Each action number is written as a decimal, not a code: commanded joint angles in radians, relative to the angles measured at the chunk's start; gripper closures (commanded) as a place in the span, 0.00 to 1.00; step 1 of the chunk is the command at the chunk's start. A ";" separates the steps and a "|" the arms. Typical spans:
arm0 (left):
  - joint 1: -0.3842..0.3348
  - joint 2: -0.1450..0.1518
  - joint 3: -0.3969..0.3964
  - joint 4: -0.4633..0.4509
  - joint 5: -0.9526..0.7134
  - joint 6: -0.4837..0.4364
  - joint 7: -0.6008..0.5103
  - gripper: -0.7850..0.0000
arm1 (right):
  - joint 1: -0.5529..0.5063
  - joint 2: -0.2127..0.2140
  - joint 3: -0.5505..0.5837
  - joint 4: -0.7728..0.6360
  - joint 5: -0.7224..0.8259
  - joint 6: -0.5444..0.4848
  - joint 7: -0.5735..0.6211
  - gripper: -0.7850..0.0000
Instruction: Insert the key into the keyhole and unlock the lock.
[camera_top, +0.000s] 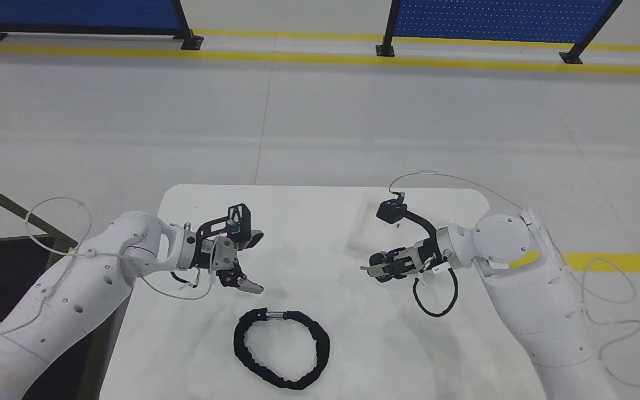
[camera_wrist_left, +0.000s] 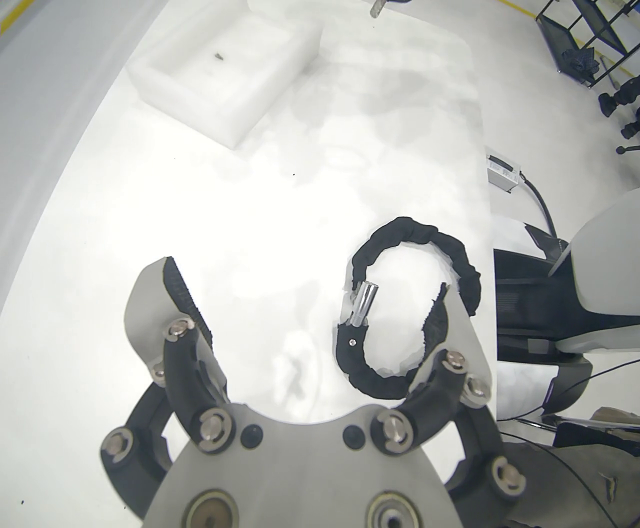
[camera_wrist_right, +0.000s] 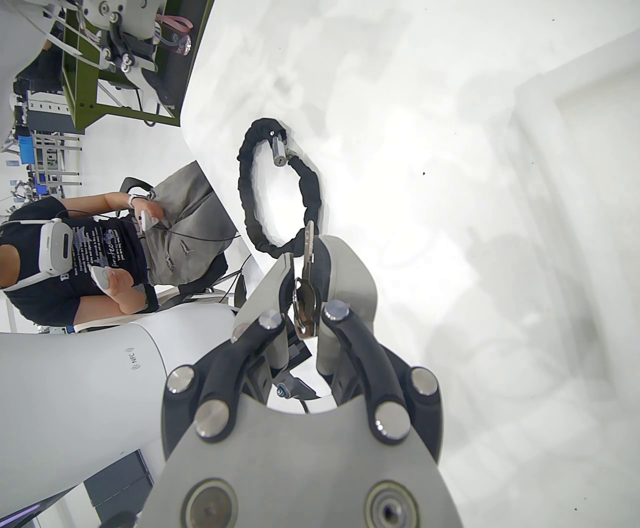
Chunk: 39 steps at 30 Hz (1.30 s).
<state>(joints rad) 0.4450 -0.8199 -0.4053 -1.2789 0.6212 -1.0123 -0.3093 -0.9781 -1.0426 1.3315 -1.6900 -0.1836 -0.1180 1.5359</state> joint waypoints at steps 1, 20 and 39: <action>-0.003 -0.002 0.006 0.003 0.010 0.000 0.006 0.00 | 0.000 0.000 0.000 0.000 0.000 0.000 0.000 1.00; -0.003 -0.002 0.006 0.003 0.010 0.000 0.006 0.00 | 0.000 0.000 0.000 0.000 0.000 0.000 0.000 1.00; 0.106 -0.049 0.102 0.018 0.563 0.000 0.377 0.00 | 0.000 0.000 0.000 0.000 0.000 0.000 0.000 1.00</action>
<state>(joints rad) 0.5497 -0.8677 -0.3106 -1.2688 1.1339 -1.0123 0.0144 -0.9781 -1.0426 1.3315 -1.6900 -0.1836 -0.1180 1.5359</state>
